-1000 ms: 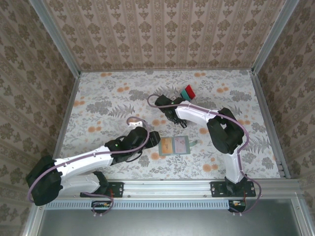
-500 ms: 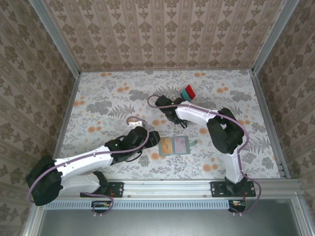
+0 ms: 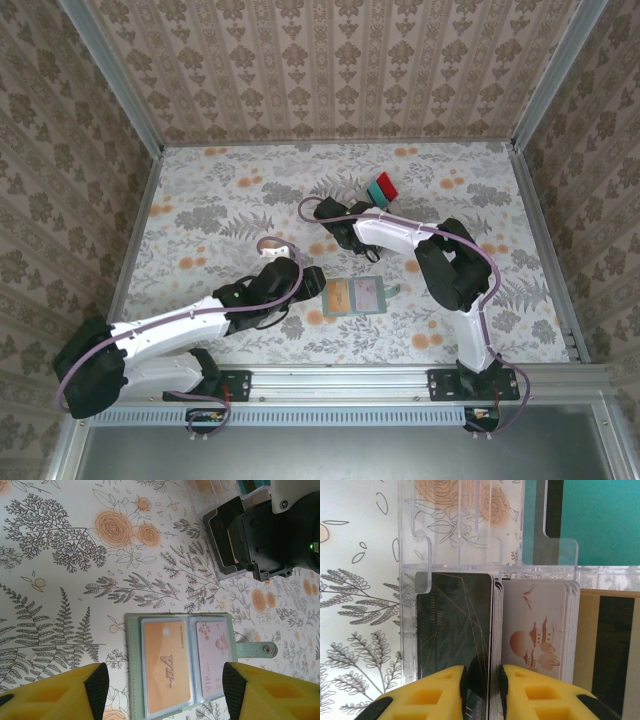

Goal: Put the credit cards into the card holder
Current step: Pick up the credit card from the storage box.

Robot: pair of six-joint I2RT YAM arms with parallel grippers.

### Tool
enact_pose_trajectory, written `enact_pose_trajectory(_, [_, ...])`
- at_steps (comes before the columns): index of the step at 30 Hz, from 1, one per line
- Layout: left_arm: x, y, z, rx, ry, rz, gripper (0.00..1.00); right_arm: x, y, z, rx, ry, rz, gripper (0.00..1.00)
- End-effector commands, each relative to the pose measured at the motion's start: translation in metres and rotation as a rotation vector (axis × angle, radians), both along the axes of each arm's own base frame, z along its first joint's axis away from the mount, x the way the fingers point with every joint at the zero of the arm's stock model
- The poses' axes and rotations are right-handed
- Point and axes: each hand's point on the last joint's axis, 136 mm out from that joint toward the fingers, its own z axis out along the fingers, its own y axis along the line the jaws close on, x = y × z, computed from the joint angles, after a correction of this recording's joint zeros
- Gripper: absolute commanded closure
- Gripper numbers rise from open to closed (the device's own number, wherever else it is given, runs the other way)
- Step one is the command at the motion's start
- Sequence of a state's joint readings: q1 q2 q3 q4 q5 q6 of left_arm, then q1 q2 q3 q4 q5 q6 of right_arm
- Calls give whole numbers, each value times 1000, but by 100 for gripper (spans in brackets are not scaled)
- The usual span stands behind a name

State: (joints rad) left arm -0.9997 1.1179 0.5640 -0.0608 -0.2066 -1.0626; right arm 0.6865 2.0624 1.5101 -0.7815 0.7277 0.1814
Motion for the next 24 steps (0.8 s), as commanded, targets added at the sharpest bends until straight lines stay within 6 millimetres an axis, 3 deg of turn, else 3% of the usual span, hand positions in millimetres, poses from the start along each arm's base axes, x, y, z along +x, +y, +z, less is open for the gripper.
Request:
enact_pose_trajectory(1, [1, 2, -4, 7, 19, 16, 35, 1, -8, 7, -53, -38, -1, 77])
enact_pose_trajectory(11, [0, 1, -7, 11, 27, 11, 35, 2, -12, 20, -56, -76, -6, 79])
enact_pose_trajectory(24, [0, 1, -7, 9, 27, 10, 35, 2, -13, 22, -51, -82, -10, 81])
